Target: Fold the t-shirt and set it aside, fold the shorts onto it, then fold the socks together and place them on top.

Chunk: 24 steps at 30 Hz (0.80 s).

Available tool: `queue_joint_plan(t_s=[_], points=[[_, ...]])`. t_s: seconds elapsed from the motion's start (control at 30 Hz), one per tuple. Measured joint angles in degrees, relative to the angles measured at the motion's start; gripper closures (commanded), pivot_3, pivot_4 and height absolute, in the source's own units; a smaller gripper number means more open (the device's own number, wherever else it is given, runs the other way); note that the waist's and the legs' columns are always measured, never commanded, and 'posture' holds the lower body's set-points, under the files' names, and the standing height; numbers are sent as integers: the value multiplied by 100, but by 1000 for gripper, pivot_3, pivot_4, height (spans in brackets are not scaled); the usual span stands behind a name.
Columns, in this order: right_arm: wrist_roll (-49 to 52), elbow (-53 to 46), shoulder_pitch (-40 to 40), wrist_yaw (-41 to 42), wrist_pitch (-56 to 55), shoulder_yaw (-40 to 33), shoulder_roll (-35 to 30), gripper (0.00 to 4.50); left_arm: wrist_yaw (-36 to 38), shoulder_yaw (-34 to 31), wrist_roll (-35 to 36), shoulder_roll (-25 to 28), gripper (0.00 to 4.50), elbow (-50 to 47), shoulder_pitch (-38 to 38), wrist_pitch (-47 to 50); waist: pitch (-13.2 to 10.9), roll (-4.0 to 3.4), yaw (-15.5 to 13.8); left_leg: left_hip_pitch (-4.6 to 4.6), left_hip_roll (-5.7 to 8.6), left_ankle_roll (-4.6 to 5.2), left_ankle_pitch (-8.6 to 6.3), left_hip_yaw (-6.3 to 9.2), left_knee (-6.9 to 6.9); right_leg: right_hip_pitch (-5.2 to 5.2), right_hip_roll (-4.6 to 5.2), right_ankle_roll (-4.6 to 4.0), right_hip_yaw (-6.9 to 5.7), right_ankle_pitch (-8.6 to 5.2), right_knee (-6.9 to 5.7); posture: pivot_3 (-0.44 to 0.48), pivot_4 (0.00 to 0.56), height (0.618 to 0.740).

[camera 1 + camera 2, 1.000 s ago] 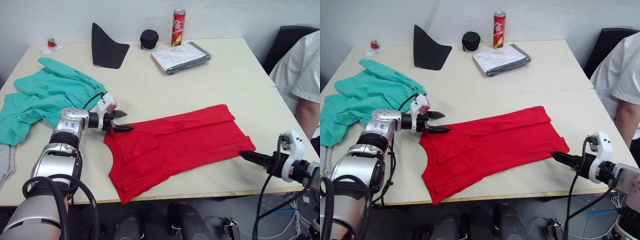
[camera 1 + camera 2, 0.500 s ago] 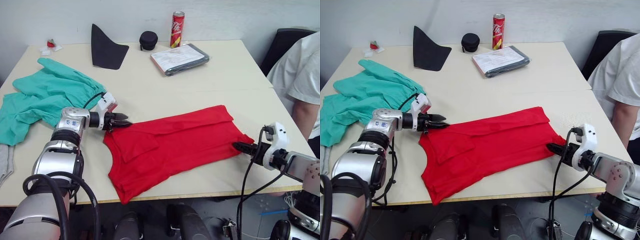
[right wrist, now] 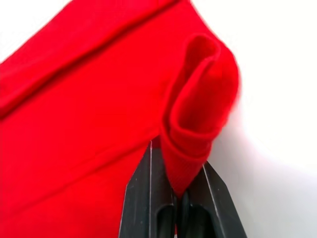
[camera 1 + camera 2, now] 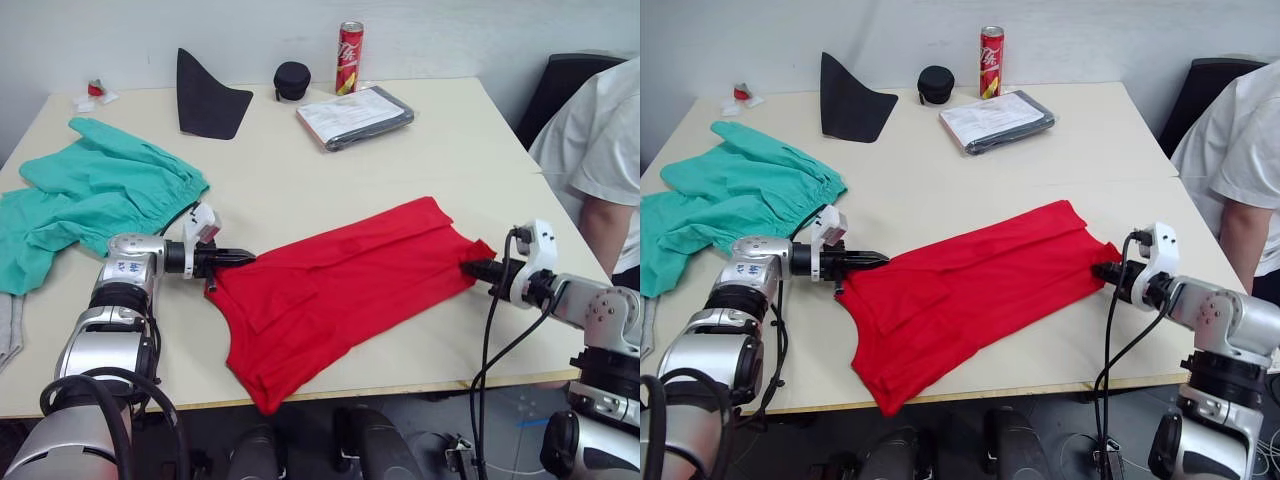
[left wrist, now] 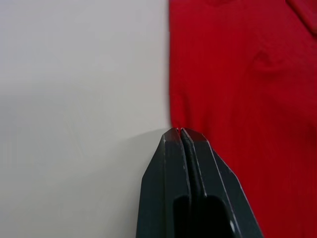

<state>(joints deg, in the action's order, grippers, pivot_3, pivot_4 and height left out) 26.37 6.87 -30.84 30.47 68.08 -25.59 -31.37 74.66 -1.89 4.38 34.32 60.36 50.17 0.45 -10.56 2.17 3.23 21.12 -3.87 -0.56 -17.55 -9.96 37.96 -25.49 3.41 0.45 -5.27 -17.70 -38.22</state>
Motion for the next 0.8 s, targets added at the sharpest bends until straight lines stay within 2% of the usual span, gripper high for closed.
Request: queue_joint_plan(t_s=[0.17, 0.3, 0.47, 0.63, 0.77, 0.8], points=[[-558, 1330, -808, 206, -1407, 1012, -16, 4500, -630, -469, 489, 117, 4476, -2240, -1471, 851, -4, -15, 160, -8, -2, -5, 3, -4, -2, -2, 0, 0, 13, -1, -12, 0, 150, 740], [-852, 2354, -1376, 217, -2260, 1361, 86, 4500, -1384, -861, 937, 59, 4476, -4250, -2782, 1833, -13, -29, 159, -8, -3, -7, 4, -1, -4, -4, 0, -1, 20, -2, -13, 0, 150, 740], [-1297, 3590, -2086, 206, -3432, 1747, 389, 4500, -2723, -1294, 1278, -541, 4476, -6695, -4483, 2618, -14, -31, 149, -9, 2, -5, 3, -1, -3, -5, 2, 0, 32, -1, -11, 0, 150, 740], [-1561, 4582, -2533, 218, -4429, 1864, 650, 4500, -3676, -1505, 1358, -1040, 4476, -7877, -5233, 2734, -14, -31, 116, -5, 5, -3, 3, 2, -2, -4, 2, 2, 33, 1, -7, 0, 150, 740], [-1615, 4921, -2701, 284, -4698, 1848, 719, 4500, -3857, -1465, 1465, -1123, 4476, -8267, -5610, 2770, -15, -32, 105, -4, 4, -3, 3, 4, -5, -4, 1, 1, 33, 1, -2, 0, 150, 740], [-1613, 4917, -2700, 370, -4679, 1849, 712, 4080, -3874, -1460, 1502, -1120, 4083, -8266, -5608, 2814, -15, -32, 96, -4, 4, -3, 3, 5, -5, -4, 0, 2, 33, 1, -2, 0, 150, 740]])
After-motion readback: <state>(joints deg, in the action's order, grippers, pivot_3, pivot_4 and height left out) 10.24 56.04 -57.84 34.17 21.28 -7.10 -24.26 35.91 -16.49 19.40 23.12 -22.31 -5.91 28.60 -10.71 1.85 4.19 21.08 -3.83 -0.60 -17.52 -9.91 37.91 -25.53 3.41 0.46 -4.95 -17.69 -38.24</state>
